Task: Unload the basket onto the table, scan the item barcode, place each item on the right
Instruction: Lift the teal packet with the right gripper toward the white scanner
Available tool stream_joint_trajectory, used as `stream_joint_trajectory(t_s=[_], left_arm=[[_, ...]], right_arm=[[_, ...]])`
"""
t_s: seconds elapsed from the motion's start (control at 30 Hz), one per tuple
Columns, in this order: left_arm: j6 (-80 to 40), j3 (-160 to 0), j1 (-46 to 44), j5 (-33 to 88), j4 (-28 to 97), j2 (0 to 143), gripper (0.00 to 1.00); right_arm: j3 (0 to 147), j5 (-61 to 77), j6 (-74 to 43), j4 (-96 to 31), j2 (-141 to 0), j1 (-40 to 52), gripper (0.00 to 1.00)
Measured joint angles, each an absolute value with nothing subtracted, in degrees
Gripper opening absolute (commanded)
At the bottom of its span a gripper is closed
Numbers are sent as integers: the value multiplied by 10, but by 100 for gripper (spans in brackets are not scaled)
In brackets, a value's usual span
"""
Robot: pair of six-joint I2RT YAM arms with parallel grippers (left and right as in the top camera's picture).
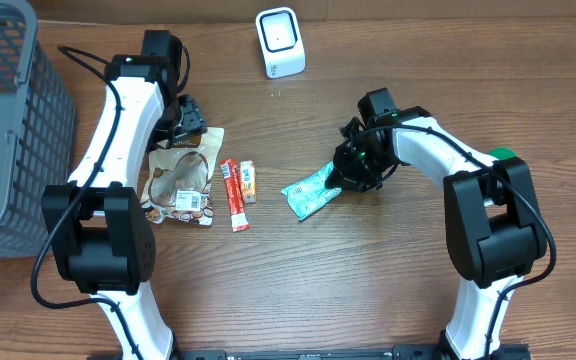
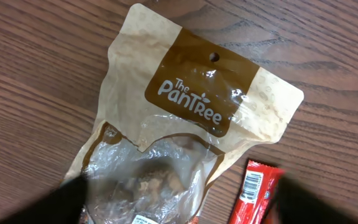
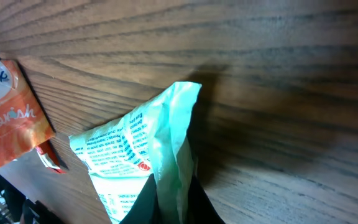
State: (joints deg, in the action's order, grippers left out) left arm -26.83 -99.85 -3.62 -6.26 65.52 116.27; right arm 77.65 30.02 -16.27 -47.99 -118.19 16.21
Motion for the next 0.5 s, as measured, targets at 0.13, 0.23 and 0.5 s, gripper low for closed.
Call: stream_joint_trajectory(t_s=[0.13, 0.23, 0.5], left_arm=[[-270, -999, -37, -63, 655, 1163, 100], [-270, -999, -37, -63, 655, 1163, 100], [-270, -999, -37, -63, 653, 1163, 100]], right_arm=[[776, 301, -163, -481, -1182, 162, 4], [777, 307, -160, -484, -1182, 161, 4], [779, 293, -142, -505, -1111, 161, 4]])
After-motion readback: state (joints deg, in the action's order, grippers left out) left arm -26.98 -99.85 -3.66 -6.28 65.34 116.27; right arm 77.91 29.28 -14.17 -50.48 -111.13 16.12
